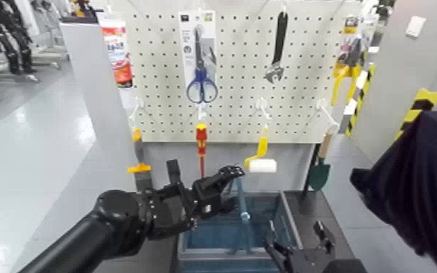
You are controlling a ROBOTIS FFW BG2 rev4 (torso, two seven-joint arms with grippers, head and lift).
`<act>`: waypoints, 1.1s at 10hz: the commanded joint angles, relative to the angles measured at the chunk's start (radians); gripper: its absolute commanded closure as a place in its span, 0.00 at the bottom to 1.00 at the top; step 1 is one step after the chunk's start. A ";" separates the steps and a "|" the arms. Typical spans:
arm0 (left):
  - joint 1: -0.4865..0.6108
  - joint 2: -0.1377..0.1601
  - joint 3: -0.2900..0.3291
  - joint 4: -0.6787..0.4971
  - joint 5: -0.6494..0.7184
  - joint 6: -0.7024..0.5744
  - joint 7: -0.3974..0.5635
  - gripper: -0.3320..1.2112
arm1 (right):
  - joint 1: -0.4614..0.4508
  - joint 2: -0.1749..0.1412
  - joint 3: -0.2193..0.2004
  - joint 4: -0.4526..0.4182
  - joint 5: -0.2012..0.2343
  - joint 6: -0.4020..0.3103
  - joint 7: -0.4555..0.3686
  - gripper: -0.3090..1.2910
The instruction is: Grasp the handle of the crate.
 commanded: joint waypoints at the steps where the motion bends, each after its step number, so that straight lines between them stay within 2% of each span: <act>1: -0.013 -0.006 -0.014 0.022 0.016 0.002 -0.001 0.30 | -0.003 0.000 0.001 0.001 -0.001 -0.006 0.000 0.28; 2: -0.016 -0.007 -0.020 0.027 0.024 0.002 -0.001 0.37 | -0.003 0.000 0.001 0.001 -0.001 -0.006 0.000 0.28; 4: -0.023 -0.010 -0.037 0.044 0.047 0.007 -0.005 0.82 | -0.004 -0.002 0.001 0.001 -0.001 -0.010 0.000 0.28; 5: -0.024 -0.012 -0.037 0.045 0.047 0.007 -0.004 0.91 | -0.006 -0.003 0.001 0.001 -0.002 -0.013 0.000 0.28; 6: -0.024 -0.014 -0.039 0.047 0.047 0.005 -0.001 0.97 | -0.004 -0.003 -0.001 0.001 -0.002 -0.016 0.000 0.28; 11: -0.024 -0.017 -0.051 0.060 0.046 0.004 -0.001 0.98 | -0.003 -0.006 -0.004 0.001 -0.007 -0.030 0.000 0.28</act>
